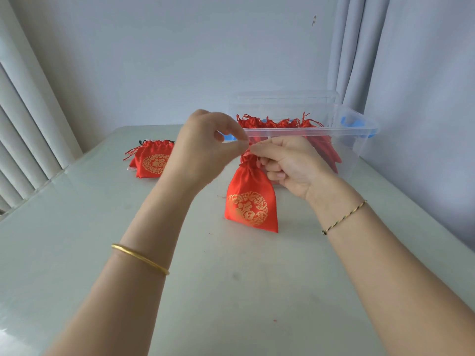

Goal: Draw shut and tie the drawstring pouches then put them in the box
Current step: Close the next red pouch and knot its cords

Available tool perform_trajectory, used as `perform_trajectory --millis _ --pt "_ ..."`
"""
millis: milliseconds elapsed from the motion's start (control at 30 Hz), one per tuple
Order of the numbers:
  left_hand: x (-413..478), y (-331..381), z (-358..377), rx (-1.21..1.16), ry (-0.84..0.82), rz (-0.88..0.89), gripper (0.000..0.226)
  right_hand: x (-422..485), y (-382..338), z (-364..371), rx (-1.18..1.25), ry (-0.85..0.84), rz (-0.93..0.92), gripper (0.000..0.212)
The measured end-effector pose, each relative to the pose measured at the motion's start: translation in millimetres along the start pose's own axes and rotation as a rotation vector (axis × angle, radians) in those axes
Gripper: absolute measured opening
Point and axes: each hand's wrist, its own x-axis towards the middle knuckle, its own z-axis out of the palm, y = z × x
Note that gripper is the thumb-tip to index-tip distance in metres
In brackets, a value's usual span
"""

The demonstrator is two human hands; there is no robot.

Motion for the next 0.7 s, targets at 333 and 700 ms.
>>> perform_trajectory --millis 333,700 --pt "0 -10 14 0.231 0.016 0.079 0.012 2 -1 -5 0.148 -0.1 0.102 0.026" --pt "6 -23 8 0.168 0.014 0.002 0.007 6 -1 -32 -0.227 0.091 -0.115 0.015"
